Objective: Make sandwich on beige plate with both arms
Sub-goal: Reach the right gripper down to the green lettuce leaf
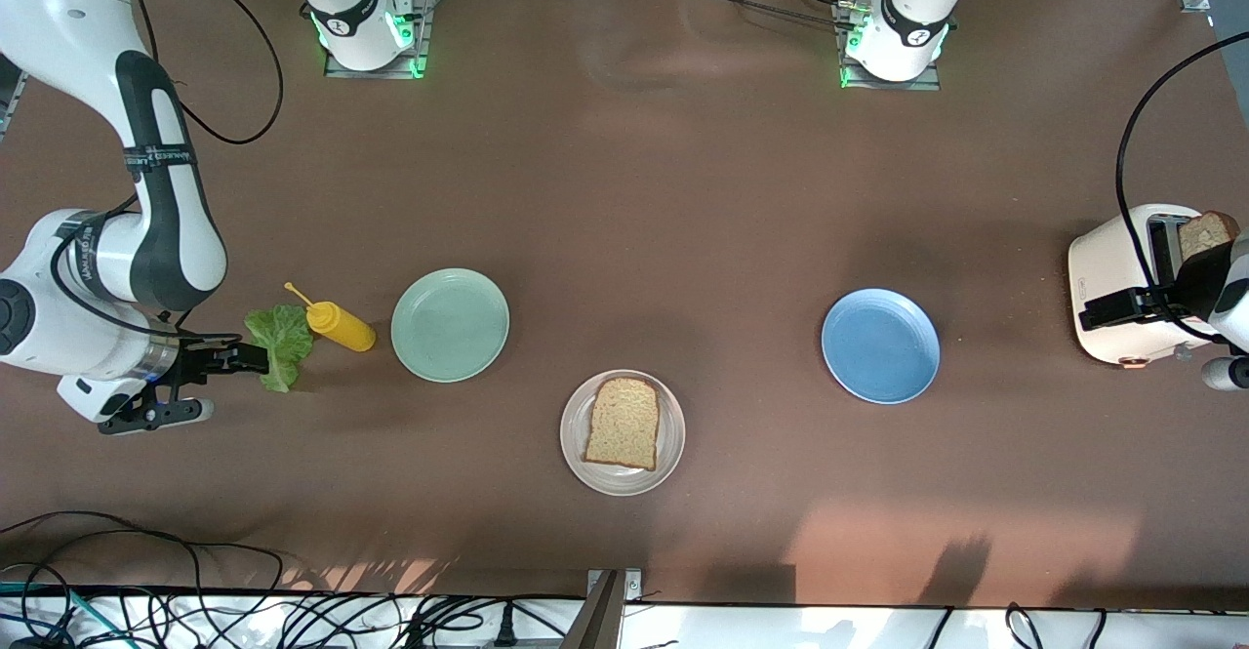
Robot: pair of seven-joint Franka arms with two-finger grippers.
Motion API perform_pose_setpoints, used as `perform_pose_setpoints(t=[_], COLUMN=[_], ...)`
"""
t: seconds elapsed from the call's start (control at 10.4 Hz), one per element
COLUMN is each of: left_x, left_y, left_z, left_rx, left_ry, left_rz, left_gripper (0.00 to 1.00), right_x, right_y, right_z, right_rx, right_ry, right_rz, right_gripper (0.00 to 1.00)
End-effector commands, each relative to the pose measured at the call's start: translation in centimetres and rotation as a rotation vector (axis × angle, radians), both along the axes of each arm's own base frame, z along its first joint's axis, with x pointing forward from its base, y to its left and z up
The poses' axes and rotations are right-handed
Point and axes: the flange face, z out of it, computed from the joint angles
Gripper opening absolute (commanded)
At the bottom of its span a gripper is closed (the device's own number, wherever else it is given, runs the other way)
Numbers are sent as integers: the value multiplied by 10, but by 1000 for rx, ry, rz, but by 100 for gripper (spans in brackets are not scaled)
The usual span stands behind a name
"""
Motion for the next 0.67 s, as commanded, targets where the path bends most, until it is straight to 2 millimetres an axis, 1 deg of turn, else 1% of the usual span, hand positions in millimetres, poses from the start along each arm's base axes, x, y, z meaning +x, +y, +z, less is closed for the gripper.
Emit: perform_pose_setpoints(t=[0.0,0.1,0.39,0.48,0.58], left_x=[-5,-5,-5,-5,-5], left_y=[-2,-2,-1,0,-1], left_z=[4,4,4,4,4], left_rx=[10,10,10,10,10], left_ry=[3,3,3,3,3], left_rz=[-22,-22,-20,-19,-21], left_gripper=[100,100,100,100,100], right_x=[1,-1,-10,-12,-14], right_y=[-14,-14,-14,-16,-22], right_z=[-28,-42,-69,-80,-90], right_rx=[6,9,12,14,20], right_ry=[28,46,95,111,115], right_rz=[-5,-6,-6,-3,-3], right_gripper=[100,100,100,100,100])
